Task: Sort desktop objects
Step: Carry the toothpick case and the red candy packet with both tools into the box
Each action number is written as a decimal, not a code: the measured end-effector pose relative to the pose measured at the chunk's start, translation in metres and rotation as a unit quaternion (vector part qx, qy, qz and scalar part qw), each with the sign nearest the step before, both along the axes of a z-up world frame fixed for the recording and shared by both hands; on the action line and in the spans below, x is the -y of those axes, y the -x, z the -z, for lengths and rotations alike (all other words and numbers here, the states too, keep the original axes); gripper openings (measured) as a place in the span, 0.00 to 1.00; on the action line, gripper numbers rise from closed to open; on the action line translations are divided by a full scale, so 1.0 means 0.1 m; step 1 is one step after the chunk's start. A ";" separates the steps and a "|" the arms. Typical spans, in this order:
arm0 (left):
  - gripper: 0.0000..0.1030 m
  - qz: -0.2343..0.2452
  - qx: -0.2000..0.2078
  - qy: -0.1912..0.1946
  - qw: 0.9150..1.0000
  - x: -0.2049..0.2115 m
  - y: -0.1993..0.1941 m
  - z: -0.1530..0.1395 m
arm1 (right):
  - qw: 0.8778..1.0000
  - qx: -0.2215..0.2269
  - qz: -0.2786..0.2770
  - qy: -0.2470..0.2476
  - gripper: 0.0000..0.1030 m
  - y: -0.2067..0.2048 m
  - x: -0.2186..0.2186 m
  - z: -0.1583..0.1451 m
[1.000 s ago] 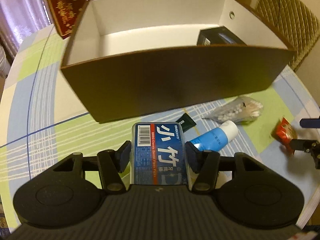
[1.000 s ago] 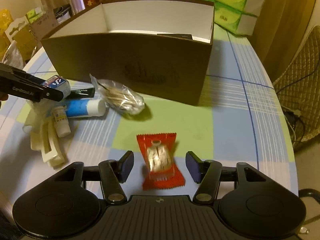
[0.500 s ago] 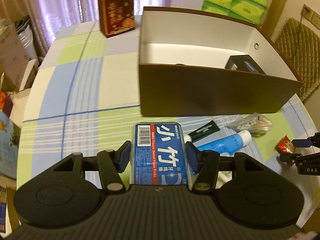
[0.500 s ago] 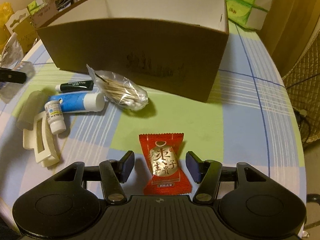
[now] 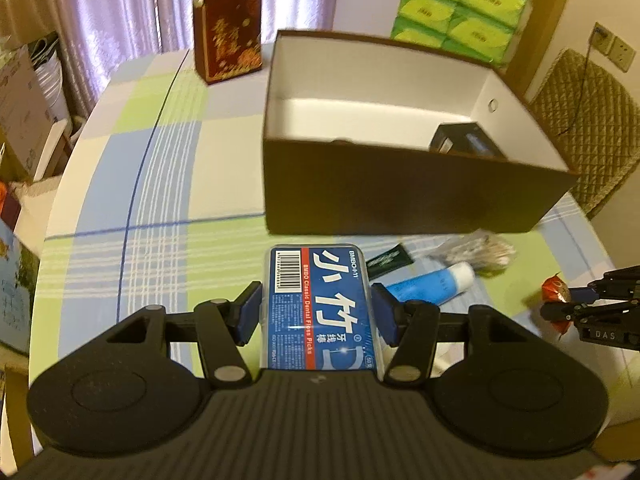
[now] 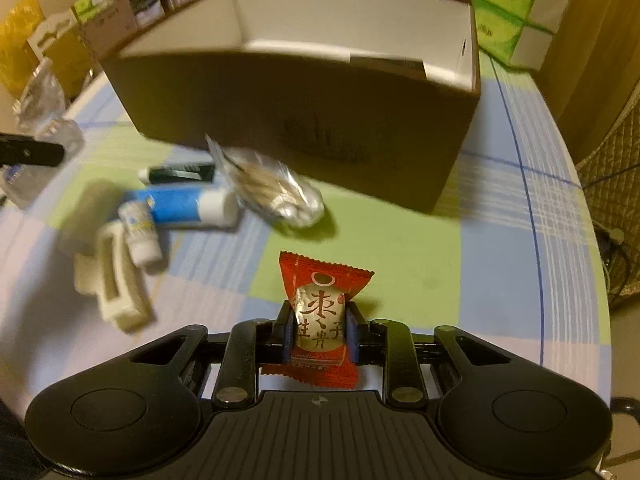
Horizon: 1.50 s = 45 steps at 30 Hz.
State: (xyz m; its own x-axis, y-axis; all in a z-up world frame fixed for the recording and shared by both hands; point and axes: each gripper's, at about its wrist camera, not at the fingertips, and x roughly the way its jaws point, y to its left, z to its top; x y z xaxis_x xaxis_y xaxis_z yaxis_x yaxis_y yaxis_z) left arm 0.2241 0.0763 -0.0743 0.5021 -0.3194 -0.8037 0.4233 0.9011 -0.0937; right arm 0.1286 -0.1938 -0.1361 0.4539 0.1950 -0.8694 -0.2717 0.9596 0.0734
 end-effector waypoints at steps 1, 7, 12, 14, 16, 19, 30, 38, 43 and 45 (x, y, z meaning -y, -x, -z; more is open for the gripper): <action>0.51 0.004 0.004 0.005 1.000 0.02 0.00 -0.04 | 1.000 0.004 0.001 -0.008 0.22 -0.01 0.00 -0.05; 0.51 0.027 0.034 0.017 0.999 0.15 -0.06 -0.25 | 0.998 0.038 0.002 -0.052 0.22 -0.11 -0.05 -0.43; 0.51 0.041 0.058 0.032 0.997 0.29 -0.17 -0.42 | 0.995 0.067 -0.010 -0.076 0.22 -0.25 -0.13 -0.71; 0.51 0.045 0.067 0.039 0.996 0.35 -0.24 -0.48 | 0.994 0.076 -0.016 -0.083 0.22 -0.34 -0.18 -0.79; 0.51 0.049 0.073 0.044 0.995 0.42 -0.32 -0.53 | 0.992 0.088 -0.022 -0.083 0.21 -0.44 -0.24 -0.87; 0.51 0.056 0.080 0.049 0.994 0.54 -0.47 -0.59 | 0.990 0.110 -0.028 -0.079 0.22 -0.62 -0.33 -0.96; 0.51 0.059 0.025 0.086 0.994 0.98 -1.12 -0.39 | 0.992 0.094 -0.003 -0.082 0.22 -1.42 -0.40 -0.84; 0.51 0.036 -0.055 0.083 0.994 1.21 -1.43 0.07 | 0.996 0.042 0.017 -0.071 0.22 -1.67 -0.27 -0.47; 0.51 0.026 -0.081 0.065 0.994 1.29 -1.54 0.25 | 0.997 0.028 0.016 -0.070 0.22 -1.71 -0.24 -0.37; 0.51 0.021 -0.089 0.060 0.994 1.30 -1.57 0.30 | 0.997 0.023 0.015 -0.069 0.22 -1.72 -0.24 -0.34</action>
